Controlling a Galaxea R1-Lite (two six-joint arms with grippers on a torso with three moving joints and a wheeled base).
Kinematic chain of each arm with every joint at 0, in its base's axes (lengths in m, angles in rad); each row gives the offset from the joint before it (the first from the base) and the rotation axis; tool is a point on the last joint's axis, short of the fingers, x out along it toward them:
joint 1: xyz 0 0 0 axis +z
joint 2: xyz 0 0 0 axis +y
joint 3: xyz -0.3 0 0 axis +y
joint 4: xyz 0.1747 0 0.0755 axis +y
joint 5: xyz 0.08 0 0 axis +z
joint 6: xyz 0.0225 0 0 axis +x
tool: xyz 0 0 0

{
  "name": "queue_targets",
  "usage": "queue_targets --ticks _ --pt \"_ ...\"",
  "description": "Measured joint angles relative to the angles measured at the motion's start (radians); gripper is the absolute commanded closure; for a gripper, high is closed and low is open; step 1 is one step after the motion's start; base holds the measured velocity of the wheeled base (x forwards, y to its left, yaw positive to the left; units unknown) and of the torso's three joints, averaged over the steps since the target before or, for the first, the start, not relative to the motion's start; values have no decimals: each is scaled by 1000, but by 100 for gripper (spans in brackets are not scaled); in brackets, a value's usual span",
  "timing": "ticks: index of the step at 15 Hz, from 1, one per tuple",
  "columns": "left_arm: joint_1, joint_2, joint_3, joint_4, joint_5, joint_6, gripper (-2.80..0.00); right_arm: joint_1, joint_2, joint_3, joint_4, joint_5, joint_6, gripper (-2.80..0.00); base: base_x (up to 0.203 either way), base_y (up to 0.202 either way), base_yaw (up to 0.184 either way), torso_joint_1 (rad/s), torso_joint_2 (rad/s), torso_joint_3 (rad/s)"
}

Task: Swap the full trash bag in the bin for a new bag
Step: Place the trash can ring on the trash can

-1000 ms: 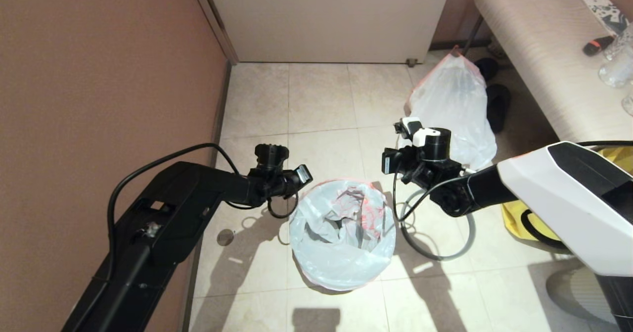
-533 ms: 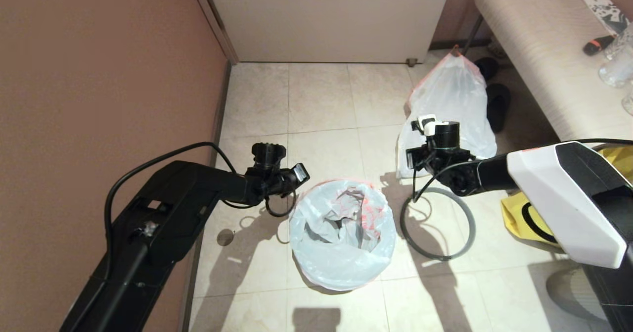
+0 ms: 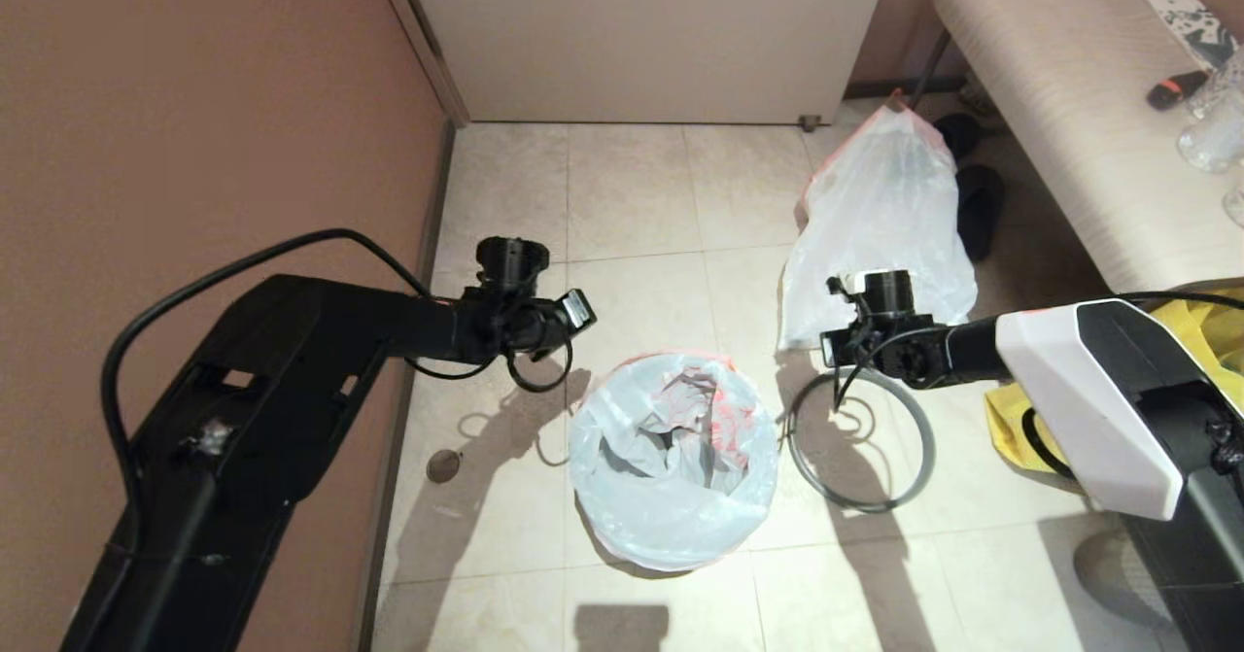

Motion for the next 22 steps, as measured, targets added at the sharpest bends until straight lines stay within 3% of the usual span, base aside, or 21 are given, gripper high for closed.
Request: queue_targets --ticks 2,4,10,12,14,16,18,22 --pt "-40 -81 29 164 92 68 0 -2 -18 11 2 9 19 0 0 0 0 0 0 0" --pt "-60 -177 128 248 218 110 0 -1 -38 19 3 41 41 0 0 0 0 0 0 0" --pt "-134 -613 519 265 494 192 0 -2 -63 21 16 88 100 0 0 0 0 0 0 0" --pt "-164 -770 649 266 610 216 0 -5 -76 21 16 90 108 0 0 0 0 0 0 0" --pt "-213 -909 782 266 768 219 0 -3 -90 23 16 91 110 0 0 0 0 0 0 0" --pt "-231 -1039 892 257 871 213 0 -3 -98 28 16 91 109 0 0 0 0 0 0 0" --pt "-194 -1169 978 248 897 224 0 1 -102 36 14 92 109 0 0 0 0 0 0 0" --pt "10 -1415 1176 154 940 257 0 10 -112 43 10 91 110 0 0 0 0 0 0 0"
